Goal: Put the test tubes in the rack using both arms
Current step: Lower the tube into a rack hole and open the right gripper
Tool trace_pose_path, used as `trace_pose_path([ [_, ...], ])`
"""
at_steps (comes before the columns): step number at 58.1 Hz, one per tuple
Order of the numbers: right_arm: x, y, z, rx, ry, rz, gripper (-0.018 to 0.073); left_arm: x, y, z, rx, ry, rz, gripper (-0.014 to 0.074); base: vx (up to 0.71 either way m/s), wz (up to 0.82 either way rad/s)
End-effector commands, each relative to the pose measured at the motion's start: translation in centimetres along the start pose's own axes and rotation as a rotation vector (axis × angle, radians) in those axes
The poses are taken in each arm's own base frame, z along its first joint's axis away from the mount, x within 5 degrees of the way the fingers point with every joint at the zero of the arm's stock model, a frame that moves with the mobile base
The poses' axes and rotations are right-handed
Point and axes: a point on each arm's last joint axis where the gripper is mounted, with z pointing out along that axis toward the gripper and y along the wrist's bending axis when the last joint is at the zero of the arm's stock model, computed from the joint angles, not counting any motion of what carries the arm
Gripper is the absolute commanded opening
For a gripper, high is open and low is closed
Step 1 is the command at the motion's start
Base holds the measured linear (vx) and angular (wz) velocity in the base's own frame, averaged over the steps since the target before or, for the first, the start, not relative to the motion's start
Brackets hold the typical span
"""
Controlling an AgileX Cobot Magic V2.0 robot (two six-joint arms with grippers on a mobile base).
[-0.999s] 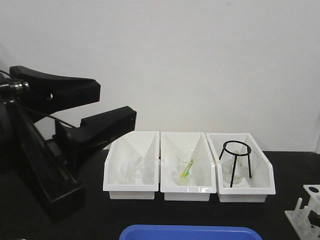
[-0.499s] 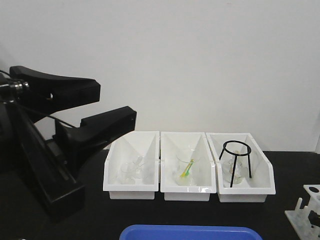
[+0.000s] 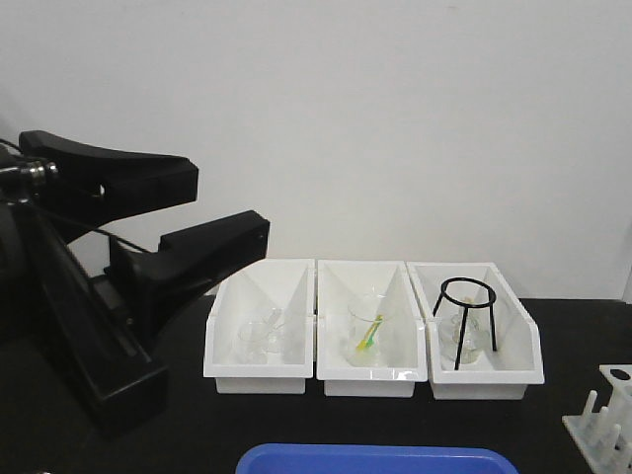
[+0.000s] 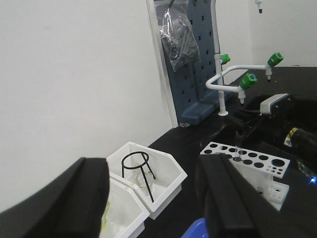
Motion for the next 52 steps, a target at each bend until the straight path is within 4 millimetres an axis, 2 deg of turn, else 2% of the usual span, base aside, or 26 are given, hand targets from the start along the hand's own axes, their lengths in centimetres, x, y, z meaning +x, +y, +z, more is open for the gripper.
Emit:
trace_pose_path([
  [1,-4.4,0.2,-0.3,-0.018,-0.213,-0.029,0.0311,-1.8,0.1,-0.8,-0.004,-0.107,-0.011,0.0498,0.0,0.0],
  [12,-8.8,0.9,-1.1,-0.049,-0.282,-0.061,0.0311,-1.5,0.1,-0.8,-0.002,-0.083,-0.013,0.0498,0.0,0.0],
  [22,-12.9,2.4,-2.4,-0.154,-0.234,-0.126,0.0302,-1.0,0.0,-0.7,0.002,-0.023,-0.055,0.0469,0.0,0.0],
  [29,-15.8,3.2,-4.4,-0.196,-0.148,-0.143,0.023,-0.5,0.0,-0.7,0.005,0.026,-0.055,0.0343,0.0,0.0],
  [41,-18.8,4.0,-9.1,-0.21,-0.101,-0.077,-0.0015,0.1,-0.1,-0.8,0.008,0.095,-0.055,-0.0024,0.0,0.0],
  [52,-19.6,4.9,-11.4,-0.278,-0.081,-0.084,-0.001,0.3,-0.1,-0.9,0.009,0.121,-0.062,-0.0023,0.0,0.0],
])
